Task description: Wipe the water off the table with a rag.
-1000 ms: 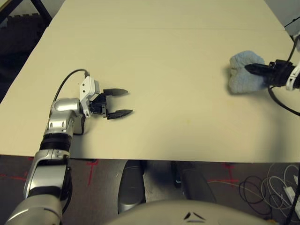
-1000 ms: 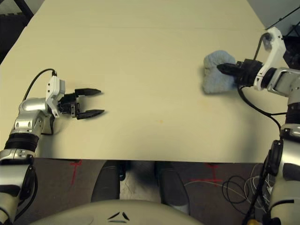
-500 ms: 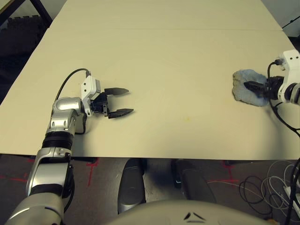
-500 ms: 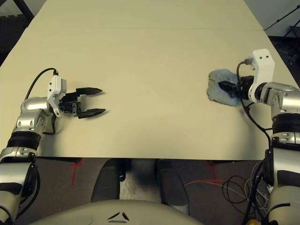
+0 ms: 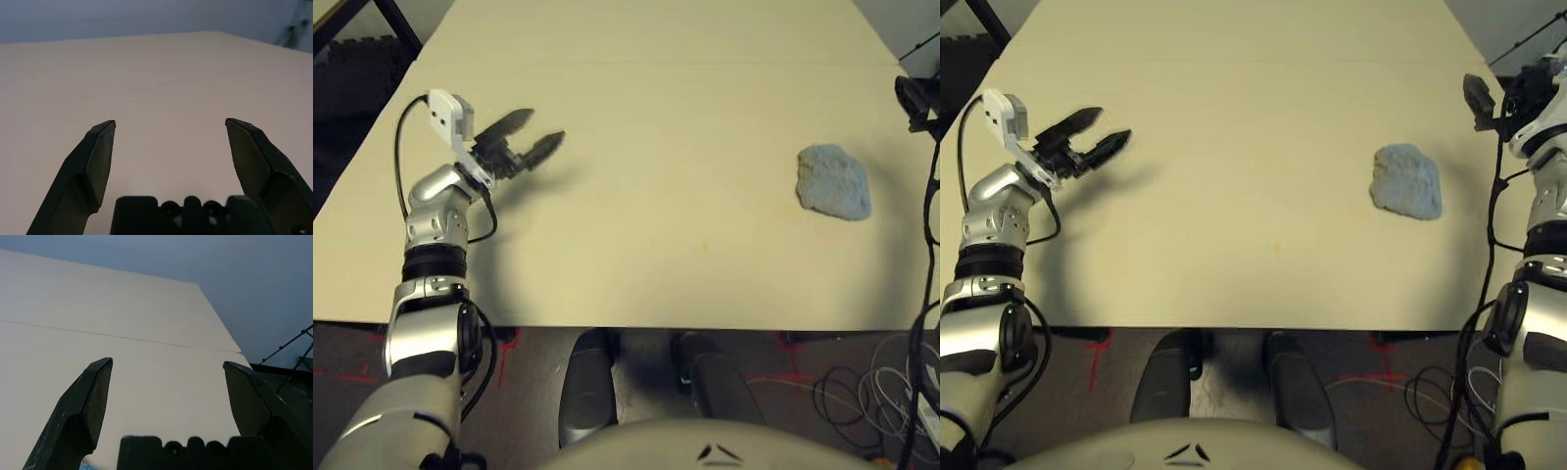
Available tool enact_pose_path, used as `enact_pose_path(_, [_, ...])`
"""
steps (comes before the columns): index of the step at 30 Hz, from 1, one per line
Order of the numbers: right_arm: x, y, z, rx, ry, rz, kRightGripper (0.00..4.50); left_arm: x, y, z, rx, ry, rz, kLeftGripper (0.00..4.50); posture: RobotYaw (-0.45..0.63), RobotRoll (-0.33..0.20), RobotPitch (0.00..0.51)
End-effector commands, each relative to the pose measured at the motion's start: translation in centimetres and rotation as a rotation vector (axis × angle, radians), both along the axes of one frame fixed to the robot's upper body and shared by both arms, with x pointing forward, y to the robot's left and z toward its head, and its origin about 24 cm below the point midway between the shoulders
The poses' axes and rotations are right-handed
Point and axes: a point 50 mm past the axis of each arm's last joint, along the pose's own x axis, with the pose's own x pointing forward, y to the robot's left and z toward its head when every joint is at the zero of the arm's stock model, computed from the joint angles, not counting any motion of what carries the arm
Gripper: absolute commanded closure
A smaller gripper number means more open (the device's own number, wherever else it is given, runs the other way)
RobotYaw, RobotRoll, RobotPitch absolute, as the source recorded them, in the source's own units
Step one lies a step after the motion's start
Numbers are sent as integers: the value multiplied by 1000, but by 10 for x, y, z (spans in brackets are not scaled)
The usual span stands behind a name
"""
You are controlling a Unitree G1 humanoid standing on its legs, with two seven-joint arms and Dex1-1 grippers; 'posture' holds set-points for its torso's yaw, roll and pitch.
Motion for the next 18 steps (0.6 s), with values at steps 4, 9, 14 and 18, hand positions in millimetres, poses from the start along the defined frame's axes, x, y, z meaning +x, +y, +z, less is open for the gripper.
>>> enact_pose_path(4, [0,-1,-14,52,-27,-46,7,-1,33,-10,86,32,353,0,133,0,164])
enact_pose_path(9, [-2,-2,-23,88,-21,-68,7,-4,42,-9,68,9,463,0,134,0,165])
enact_pose_path(14, [-3,-3,-27,100,-18,-77,7,-5,45,-12,68,11,495,0,134,0,166])
enact_pose_path(18, [-3,-3,-28,104,-12,-79,7,-4,44,-13,70,13,492,0,132,0,166])
